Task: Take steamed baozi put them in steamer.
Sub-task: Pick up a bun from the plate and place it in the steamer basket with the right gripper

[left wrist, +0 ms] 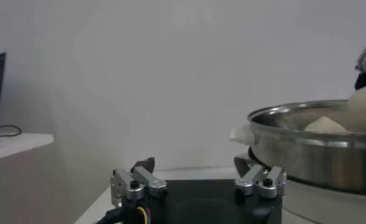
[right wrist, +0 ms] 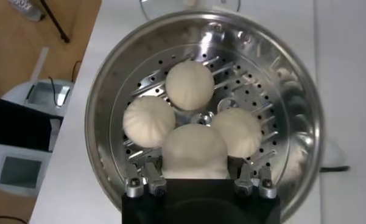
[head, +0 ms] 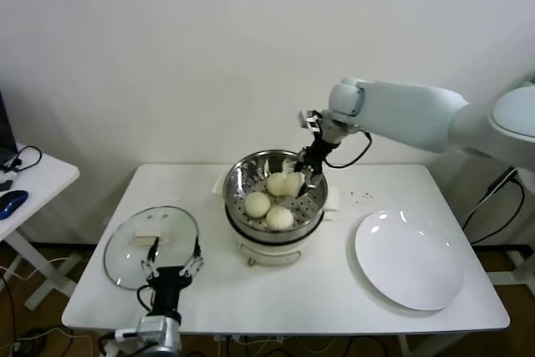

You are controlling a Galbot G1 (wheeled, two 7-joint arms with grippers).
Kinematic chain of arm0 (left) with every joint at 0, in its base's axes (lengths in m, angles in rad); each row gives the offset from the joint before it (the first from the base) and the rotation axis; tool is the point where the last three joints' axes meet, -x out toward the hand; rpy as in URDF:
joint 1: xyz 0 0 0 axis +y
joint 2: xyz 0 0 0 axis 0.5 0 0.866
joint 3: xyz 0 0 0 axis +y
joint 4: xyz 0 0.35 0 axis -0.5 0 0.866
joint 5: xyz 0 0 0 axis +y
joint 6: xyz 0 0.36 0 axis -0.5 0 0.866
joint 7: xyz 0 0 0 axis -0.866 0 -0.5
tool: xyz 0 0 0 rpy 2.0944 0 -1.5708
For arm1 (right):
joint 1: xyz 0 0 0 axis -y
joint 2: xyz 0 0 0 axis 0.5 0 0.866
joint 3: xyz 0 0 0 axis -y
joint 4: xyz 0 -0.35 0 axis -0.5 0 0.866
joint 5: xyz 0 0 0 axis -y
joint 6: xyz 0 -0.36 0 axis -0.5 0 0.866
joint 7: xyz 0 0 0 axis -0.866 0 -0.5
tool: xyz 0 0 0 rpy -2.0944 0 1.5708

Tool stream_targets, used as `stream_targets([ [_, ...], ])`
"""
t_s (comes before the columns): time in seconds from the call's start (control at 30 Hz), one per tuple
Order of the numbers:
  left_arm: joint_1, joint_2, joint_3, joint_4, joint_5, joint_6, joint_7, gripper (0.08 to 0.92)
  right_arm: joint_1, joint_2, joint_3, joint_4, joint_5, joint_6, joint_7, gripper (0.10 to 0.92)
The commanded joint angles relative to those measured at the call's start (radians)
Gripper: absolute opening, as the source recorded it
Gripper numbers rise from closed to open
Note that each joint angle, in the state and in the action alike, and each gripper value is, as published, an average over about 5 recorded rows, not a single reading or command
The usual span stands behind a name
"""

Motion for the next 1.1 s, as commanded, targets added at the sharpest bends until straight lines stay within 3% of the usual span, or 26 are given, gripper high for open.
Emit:
stream_targets([
  [0.03, 0.006, 0.002, 0.002, -0.023, -0.013, 0.005, 0.004, 0.823, -0.057, 0.062, -0.036, -0.067, -0.035, 0.001, -0.001, 0.687],
  [0.37, -0.002, 0.005, 0.006, -0.02, -0.007, 0.007, 0.005, 0.823, -0.094, 0.07, 0.001, -0.141, -0.084, 0.014, -0.01, 0.687],
  [1.1, -0.007, 0.007, 0.012, -0.039, 0.003, 0.016, 0.002, 0.823, -0.086, 0.047, -0.007, -0.102, -0.113, 0.016, -0.009, 0.687],
])
